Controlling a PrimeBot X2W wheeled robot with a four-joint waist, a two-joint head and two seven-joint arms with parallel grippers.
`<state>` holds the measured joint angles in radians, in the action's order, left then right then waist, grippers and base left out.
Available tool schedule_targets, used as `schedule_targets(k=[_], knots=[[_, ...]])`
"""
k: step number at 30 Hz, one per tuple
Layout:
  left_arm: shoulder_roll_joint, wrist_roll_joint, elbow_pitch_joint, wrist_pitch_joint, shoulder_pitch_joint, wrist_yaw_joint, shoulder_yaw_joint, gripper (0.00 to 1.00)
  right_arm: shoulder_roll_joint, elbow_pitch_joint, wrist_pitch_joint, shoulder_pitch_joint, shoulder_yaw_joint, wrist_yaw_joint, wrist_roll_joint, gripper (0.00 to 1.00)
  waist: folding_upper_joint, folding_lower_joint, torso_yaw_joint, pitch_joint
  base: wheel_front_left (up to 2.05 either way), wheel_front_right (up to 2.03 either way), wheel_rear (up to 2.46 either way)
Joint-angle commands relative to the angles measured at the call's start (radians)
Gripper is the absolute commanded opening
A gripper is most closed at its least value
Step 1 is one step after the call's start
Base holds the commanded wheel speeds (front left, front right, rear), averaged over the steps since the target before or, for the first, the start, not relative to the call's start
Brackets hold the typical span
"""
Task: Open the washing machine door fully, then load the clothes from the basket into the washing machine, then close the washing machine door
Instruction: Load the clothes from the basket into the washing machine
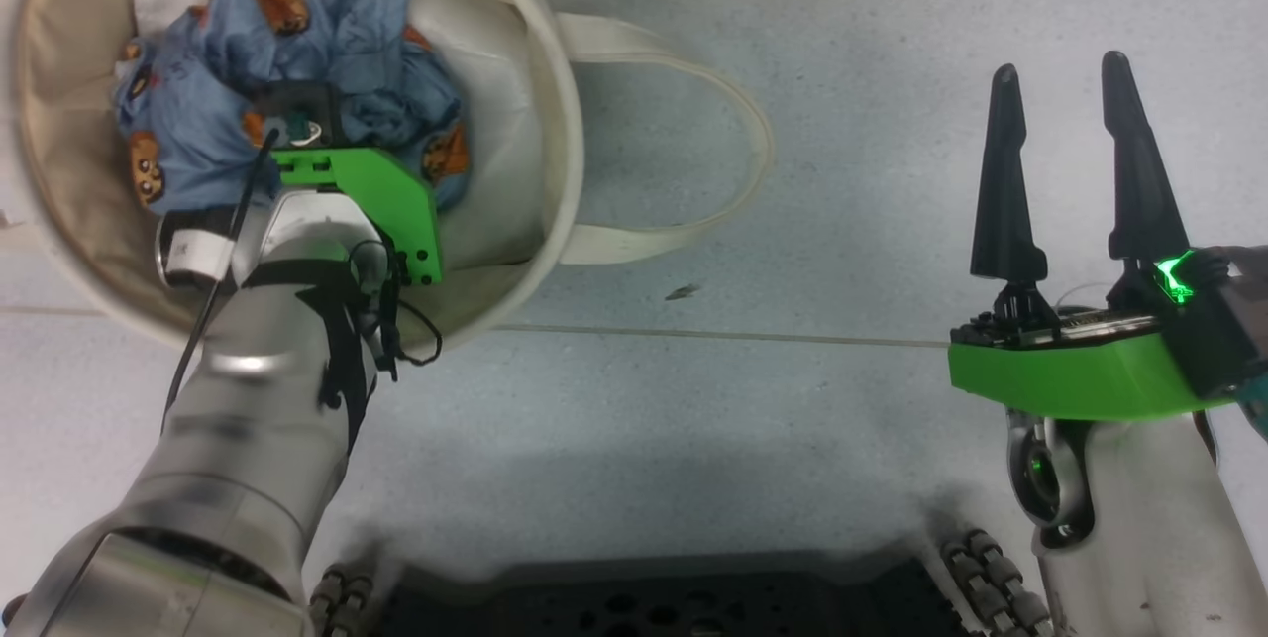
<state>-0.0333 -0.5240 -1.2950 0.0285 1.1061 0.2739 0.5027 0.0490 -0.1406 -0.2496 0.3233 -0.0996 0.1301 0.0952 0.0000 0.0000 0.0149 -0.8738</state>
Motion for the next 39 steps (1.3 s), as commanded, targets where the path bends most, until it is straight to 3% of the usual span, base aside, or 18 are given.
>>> schedule_targets(k=[1,9,14,19,26,39], knots=[[-0.038,-0.011,0.005,0.01,-0.017,0.005,-0.018,0.0,0.001,-0.037,-0.012,-0.039,-0.017,0.001,-0.012,1.0,0.0,0.0,-0.008,-0.001,0.0,0.0,0.0],[-0.048,-0.075,0.005,0.183,-0.033,-0.034,-0.08,0.0,0.003,-0.024,-0.012,-0.029,-0.029,0.001,-0.005,1.0,0.0,0.0,-0.035,0.064,0.0,0.0,0.0],[-0.065,-0.075,0.036,0.231,-0.073,-0.058,-0.095,0.0,0.003,0.008,-0.012,-0.02,-0.046,0.001,0.012,1.0,0.0,0.0,-0.059,0.141,0.0,0.0,0.0],[-0.094,-0.012,0.271,0.233,-0.186,-0.046,-0.158,0.0,0.002,0.044,-0.012,-0.017,-0.058,0.001,0.032,1.0,0.0,0.0,-0.086,0.238,0.0,0.0,0.0],[-0.089,0.133,0.545,0.233,-0.407,-0.064,-0.26,0.0,0.002,0.091,-0.012,-0.037,-0.084,0.001,0.061,1.0,0.0,0.0,-0.106,0.393,0.0,0.0,0.0],[-0.051,0.333,0.903,0.233,-0.682,-0.124,-0.394,0.0,0.001,0.133,-0.012,-0.107,-0.1,0.001,0.124,1.0,0.0,0.0,-0.112,0.589,0.0,0.0,0.0]])
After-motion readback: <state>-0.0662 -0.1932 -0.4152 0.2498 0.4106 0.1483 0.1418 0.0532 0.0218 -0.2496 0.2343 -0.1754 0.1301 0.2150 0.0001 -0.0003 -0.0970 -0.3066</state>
